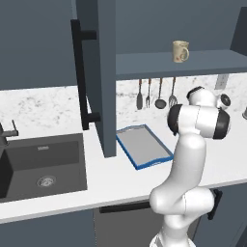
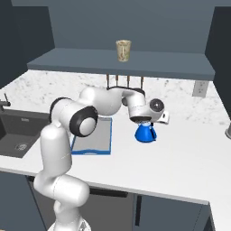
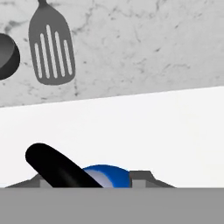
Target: Pick the kettle from the counter and place it on the tray. Then pick the mug from the cabinet and place it on the tray. Then close the cabinet doors.
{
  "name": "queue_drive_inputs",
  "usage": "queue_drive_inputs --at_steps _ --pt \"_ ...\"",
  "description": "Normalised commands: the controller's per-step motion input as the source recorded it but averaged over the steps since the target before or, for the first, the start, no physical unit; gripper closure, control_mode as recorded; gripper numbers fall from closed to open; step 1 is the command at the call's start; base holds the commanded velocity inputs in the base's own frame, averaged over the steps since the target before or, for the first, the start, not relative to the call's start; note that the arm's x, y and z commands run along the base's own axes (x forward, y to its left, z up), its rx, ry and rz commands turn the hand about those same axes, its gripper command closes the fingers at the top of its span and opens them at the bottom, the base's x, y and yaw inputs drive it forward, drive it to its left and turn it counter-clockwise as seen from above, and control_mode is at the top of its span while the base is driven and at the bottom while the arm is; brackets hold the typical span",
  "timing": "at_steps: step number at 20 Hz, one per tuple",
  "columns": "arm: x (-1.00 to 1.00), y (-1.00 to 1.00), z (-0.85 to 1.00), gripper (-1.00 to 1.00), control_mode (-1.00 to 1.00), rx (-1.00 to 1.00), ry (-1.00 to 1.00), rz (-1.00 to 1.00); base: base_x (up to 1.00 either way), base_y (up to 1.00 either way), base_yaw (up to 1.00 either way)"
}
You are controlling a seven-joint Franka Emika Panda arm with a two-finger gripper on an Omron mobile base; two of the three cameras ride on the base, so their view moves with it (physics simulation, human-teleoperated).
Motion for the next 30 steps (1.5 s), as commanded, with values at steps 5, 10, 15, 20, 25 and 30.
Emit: queue_drive_inputs --at_steps 5,10,15,20,25,30 --pt "-0.29 0.16 -0.25 1.00 -1.00 0.00 -0.06 0.00 0.00 0.00 0.00" --pt "-0.23 0.17 -0.05 1.00 -1.00 0.00 -0.11 0.00 0.00 0.00 0.00" --pt "-0.49 0.26 0.25 1.00 -1.00 0.00 -0.16 0.00 0.00 0.00 0.00" --pt "-0.53 0.26 0.34 1.00 -1.00 -0.01 -0.07 0.00 0.00 0.00 0.00" --pt "-0.23 0.48 0.43 1.00 -1.00 -0.01 -0.07 0.00 0.00 0.00 0.00" --pt "-0.16 0.62 0.36 1.00 -1.00 0.00 -0.04 0.00 0.00 0.00 0.00"
